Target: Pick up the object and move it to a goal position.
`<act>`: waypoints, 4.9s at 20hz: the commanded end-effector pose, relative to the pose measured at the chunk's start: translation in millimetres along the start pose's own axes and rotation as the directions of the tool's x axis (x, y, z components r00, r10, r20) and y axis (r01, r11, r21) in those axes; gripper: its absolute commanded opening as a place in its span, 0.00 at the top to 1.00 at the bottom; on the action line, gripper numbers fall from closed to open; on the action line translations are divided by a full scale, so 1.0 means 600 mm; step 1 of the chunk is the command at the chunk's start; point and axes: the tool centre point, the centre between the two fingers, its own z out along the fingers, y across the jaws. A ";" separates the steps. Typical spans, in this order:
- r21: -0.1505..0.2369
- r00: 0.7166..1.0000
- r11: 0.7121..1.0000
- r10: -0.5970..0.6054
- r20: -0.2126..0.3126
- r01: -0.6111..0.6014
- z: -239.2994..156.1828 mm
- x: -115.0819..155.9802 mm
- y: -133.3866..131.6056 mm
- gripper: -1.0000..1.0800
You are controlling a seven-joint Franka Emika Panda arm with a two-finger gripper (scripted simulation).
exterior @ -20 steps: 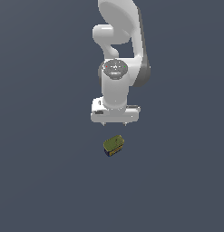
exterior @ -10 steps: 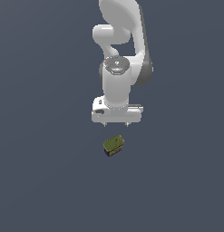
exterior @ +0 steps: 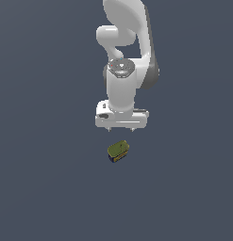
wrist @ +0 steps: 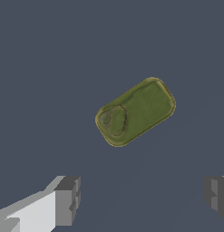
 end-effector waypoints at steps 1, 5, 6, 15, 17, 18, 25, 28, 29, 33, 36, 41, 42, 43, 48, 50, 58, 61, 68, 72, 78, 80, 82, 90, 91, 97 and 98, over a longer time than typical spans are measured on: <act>0.000 1.000 1.000 0.018 0.000 -0.018 0.002 0.002 0.000 0.04; 0.000 0.998 0.998 0.067 0.001 -0.067 0.006 0.006 0.001 0.04; 0.000 0.997 0.997 0.083 0.001 -0.083 0.007 0.007 0.001 0.04; 0.000 0.960 0.960 0.281 0.002 -0.281 0.025 0.026 0.005 0.04; -0.001 0.943 0.943 0.334 0.002 -0.334 0.030 0.031 0.006 0.04; -0.001 0.933 0.933 0.360 0.001 -0.360 0.033 0.033 0.006 0.04; -0.005 0.845 0.845 0.535 -0.001 -0.535 0.050 0.050 0.009 0.04; -0.006 0.798 0.798 0.603 -0.003 -0.603 0.058 0.057 0.011 0.04; -0.007 0.781 0.781 0.625 -0.004 -0.625 0.060 0.060 0.011 0.04; -0.008 0.710 0.710 0.704 -0.008 -0.704 0.070 0.068 0.013 0.04; -0.009 0.662 0.662 0.749 -0.011 -0.749 0.076 0.074 0.014 0.04; -0.010 0.599 0.599 0.800 -0.016 -0.800 0.084 0.081 0.015 0.04; -0.010 0.590 0.590 0.807 -0.016 -0.808 0.085 0.082 0.015 0.04; -0.010 0.581 0.581 0.814 -0.017 -0.814 0.086 0.082 0.015 0.04; -0.010 0.555 0.555 0.831 -0.019 -0.832 0.089 0.085 0.015 0.04; -0.010 0.553 0.553 0.833 -0.019 -0.833 0.089 0.085 0.015 0.04; -0.010 0.555 0.555 0.832 -0.019 -0.832 0.124 0.084 0.017 0.04; -0.010 0.554 0.554 0.833 -0.019 -0.833 0.153 0.083 0.017 0.04; -0.010 0.553 0.552 0.833 -0.019 -0.833 0.172 0.085 0.018 0.04; -0.010 0.553 0.552 0.833 -0.019 -0.833 0.172 0.085 0.018 1.00; -0.010 0.553 0.552 0.833 -0.019 -0.833 0.172 0.085 0.018 1.00; -0.010 0.553 0.553 0.833 -0.019 -0.833 0.172 0.085 0.017 1.00; -0.007 0.554 0.554 0.832 -0.020 -0.833 0.167 0.087 0.018 1.00; 0.027 0.562 0.563 0.826 -0.039 -0.826 0.091 0.103 0.033 1.00; 0.034 0.564 0.565 0.825 -0.043 -0.824 0.075 0.106 0.036 1.00; 0.093 0.576 0.581 0.814 -0.078 -0.808 -0.060 0.127 0.063 1.00; 0.105 0.579 0.585 0.811 -0.085 -0.804 -0.089 0.130 0.069 1.00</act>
